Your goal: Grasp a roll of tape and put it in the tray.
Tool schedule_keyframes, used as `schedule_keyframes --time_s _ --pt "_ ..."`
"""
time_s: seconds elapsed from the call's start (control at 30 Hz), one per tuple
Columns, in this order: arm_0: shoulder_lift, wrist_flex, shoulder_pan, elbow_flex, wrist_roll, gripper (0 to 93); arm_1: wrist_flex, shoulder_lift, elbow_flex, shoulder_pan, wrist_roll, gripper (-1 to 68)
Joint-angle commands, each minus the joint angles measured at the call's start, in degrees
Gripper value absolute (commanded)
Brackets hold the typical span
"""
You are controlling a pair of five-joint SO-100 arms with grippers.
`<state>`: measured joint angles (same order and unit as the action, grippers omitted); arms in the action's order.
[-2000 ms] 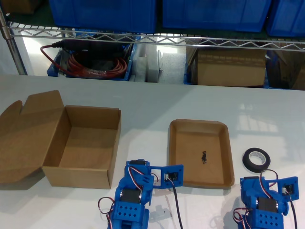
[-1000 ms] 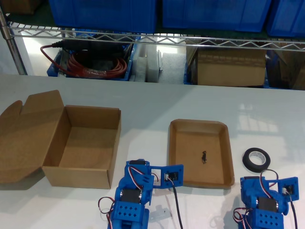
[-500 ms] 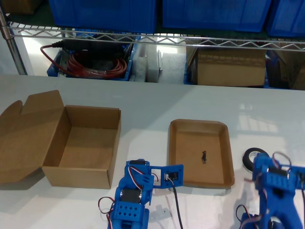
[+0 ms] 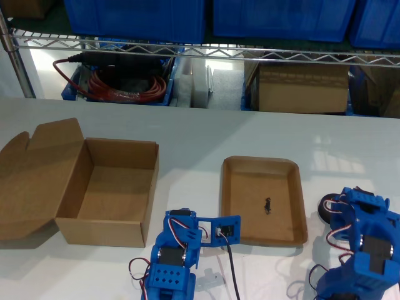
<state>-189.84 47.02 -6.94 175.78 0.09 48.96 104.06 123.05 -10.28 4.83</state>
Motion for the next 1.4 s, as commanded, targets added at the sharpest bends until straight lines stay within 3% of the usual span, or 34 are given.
schedule_keyframes --time_s 0.0,0.3,0.37,0.43,0.47,0.5,0.87,0.97,1.13,1.37 --pt "-0.5 -0.8 0.5 1.7 0.4 0.2 1.3 -2.2 -4.8 0.4 -0.1 29.6" --pt "-0.5 -0.8 0.5 1.7 0.4 0.2 1.9 -8.4 -10.9 -0.4 -0.7 28.1" --pt "-0.5 -0.8 0.5 1.7 0.4 0.2 2.1 -9.8 -12.0 -0.5 -0.8 25.1" --pt "-0.5 -0.8 0.5 1.7 0.4 0.2 2.3 -11.3 -13.1 -1.0 -1.1 13.0" --pt "-0.5 -0.8 0.5 1.7 0.4 0.2 2.6 -12.0 -13.9 -1.2 -1.3 1.8" --pt "-0.5 -0.8 0.5 1.7 0.4 0.2 3.3 -12.7 -14.7 -1.6 -2.2 0.0" --pt "-0.5 -0.8 0.5 1.7 0.4 0.2 4.0 -10.3 -17.5 -2.3 -3.4 0.0" --pt "-0.5 -0.8 0.5 1.7 0.4 0.2 4.3 -3.1 -16.1 1.2 -3.7 0.0" --pt "-0.5 -0.8 0.5 1.7 0.4 0.2 5.2 8.0 -13.7 13.5 -2.7 0.0" --pt "-0.5 -0.8 0.5 1.7 0.4 0.2 7.7 4.3 -14.2 30.0 1.2 0.0"
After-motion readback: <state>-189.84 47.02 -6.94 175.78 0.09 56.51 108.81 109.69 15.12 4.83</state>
